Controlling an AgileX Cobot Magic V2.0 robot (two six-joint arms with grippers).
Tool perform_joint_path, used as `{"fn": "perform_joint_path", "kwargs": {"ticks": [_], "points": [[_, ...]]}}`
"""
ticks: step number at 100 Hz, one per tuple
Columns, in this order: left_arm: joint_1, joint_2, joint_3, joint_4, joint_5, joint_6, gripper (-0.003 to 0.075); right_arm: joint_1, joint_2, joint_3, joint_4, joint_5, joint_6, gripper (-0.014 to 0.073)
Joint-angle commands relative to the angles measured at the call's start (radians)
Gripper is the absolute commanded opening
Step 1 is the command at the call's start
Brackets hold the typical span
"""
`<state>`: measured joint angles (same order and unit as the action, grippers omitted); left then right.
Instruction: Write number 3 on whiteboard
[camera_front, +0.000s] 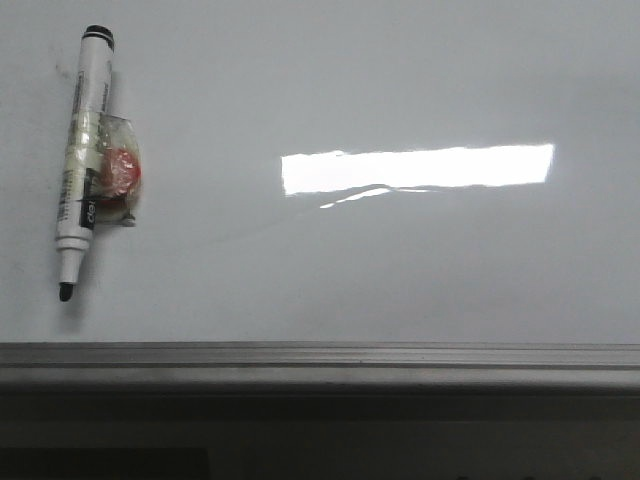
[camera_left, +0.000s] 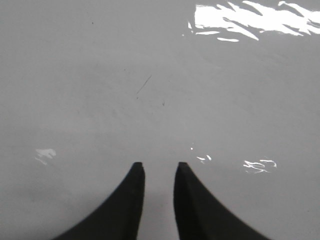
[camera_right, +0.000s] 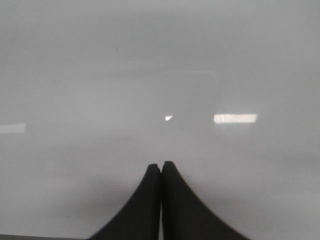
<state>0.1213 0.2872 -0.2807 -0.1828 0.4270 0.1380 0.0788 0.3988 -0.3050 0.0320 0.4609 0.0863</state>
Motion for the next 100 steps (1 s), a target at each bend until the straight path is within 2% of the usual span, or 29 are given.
{"fn": "perform_joint_path", "kwargs": {"ticks": [1,5,10,16,31,50,79,100], "points": [[0.002,0.018,-0.029,-0.016,-0.138,0.01,0.0333,-0.009,0.015,-0.032,0.001,-0.062,-0.005,-0.0045],[0.002,0.018,-0.02,-0.022,-0.195,0.005,0.0386,-0.009,0.015,-0.032,0.001,-0.062,-0.005,-0.0045],[0.002,0.018,-0.008,-0.06,-0.261,0.004,0.041,-0.009,0.015,-0.032,0.001,-0.062,-0.005,-0.0045],[0.002,0.018,-0.001,-0.077,-0.305,0.009,0.0408,-0.009,0.015,-0.032,0.001,-0.06,-0.005,-0.0045],[-0.059,0.018,-0.003,-0.085,-0.31,0.168,0.0407,-0.009,0.015,-0.032,0.001,-0.048,-0.005,-0.0045],[-0.279,0.018,-0.003,-0.147,-0.31,0.171,0.0407,-0.009,0.015,-0.032,0.001,-0.046,-0.005,-0.0045],[-0.696,0.024,-0.003,-0.165,-0.34,0.171,0.0407,-0.009,0.015,-0.032,0.001,-0.047,-0.005,-0.0045],[-0.855,0.138,-0.003,-0.178,-0.416,0.171,0.0407,-0.009,0.015,-0.032,0.001,-0.047,-0.005,-0.0045]]}}
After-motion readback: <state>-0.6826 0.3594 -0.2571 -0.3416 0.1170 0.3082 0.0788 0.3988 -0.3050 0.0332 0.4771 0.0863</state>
